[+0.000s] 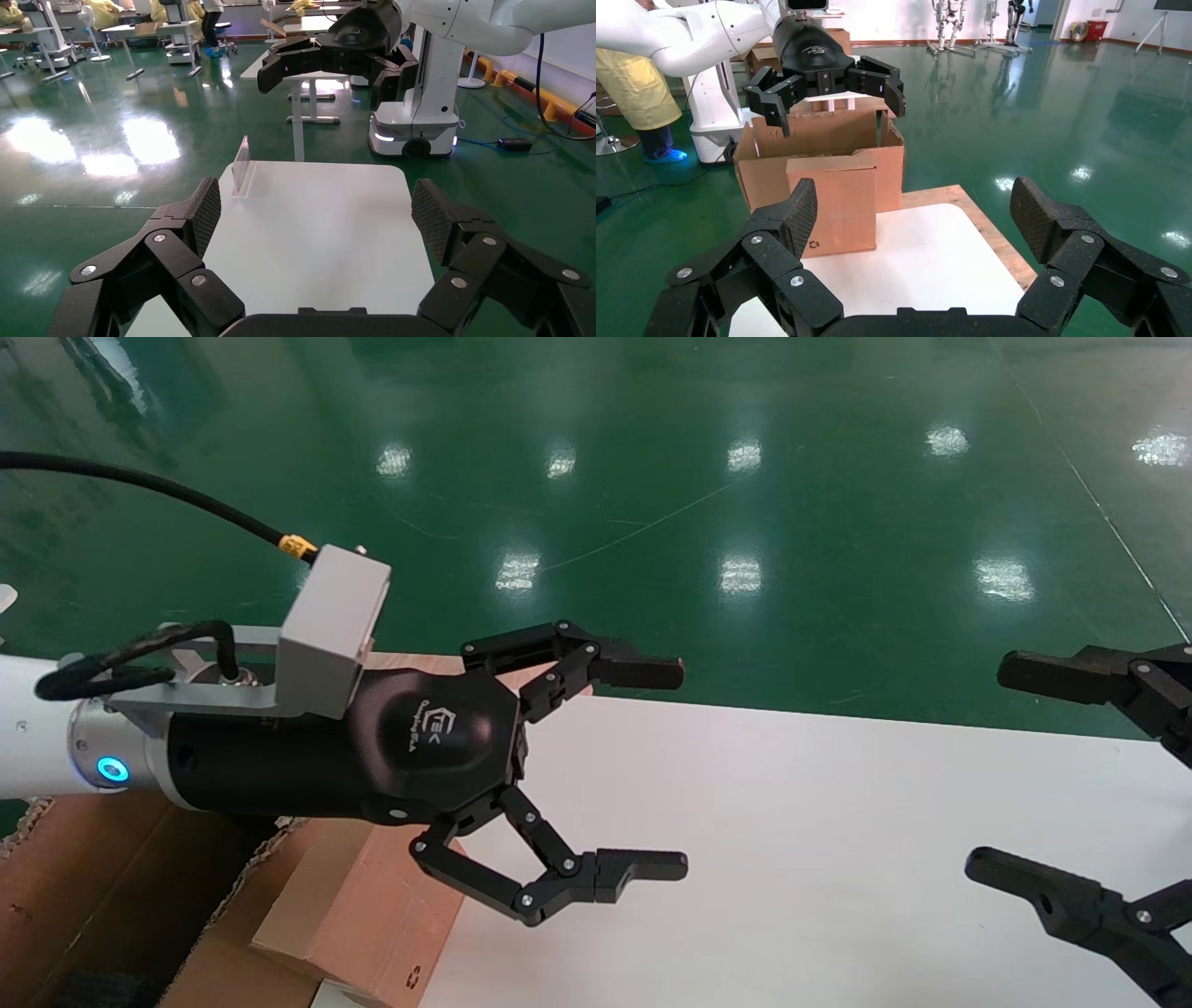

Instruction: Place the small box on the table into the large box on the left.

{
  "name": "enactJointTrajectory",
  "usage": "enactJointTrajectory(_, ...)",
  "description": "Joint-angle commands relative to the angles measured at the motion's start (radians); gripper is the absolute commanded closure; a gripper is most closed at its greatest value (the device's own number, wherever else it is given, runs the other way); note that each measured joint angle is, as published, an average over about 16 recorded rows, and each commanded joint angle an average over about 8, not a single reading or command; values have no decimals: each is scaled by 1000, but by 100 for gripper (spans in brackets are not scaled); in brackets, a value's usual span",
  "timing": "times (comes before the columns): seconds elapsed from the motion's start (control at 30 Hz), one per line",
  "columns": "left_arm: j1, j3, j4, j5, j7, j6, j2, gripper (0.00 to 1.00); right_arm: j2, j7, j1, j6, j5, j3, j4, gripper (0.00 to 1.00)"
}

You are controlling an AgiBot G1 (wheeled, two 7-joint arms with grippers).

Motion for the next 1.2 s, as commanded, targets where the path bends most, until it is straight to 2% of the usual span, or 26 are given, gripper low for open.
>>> enactJointTrajectory(0.03, 0, 0, 0, 0, 0, 0, 0, 0, 0, 0, 0, 0, 0, 0, 0, 0)
enactJointTrajectory(0.47, 0, 0, 0, 0, 0, 0, 0, 0, 0, 0, 0, 0, 0, 0, 0, 0)
enactJointTrajectory(0.5, 0, 0, 0, 0, 0, 0, 0, 0, 0, 0, 0, 0, 0, 0, 0, 6)
enactJointTrajectory(0.73, 1, -1, -1, 0, 1, 0, 0, 0, 0, 0, 0, 0, 0, 0, 0, 94)
enactJointTrajectory(0.77, 0, -1, -1, 1, 1, 0, 0, 0, 0, 0, 0, 0, 0, 0, 0, 100)
enactJointTrajectory(1.0, -26, 11, -1, 49, -8, -12, -14, 0, 0, 0, 0, 0, 0, 0, 0, 100)
enactJointTrajectory(1.2, -113, 59, 3, 204, -100, -50, -53, 0, 0, 0, 0, 0, 0, 0, 0, 100)
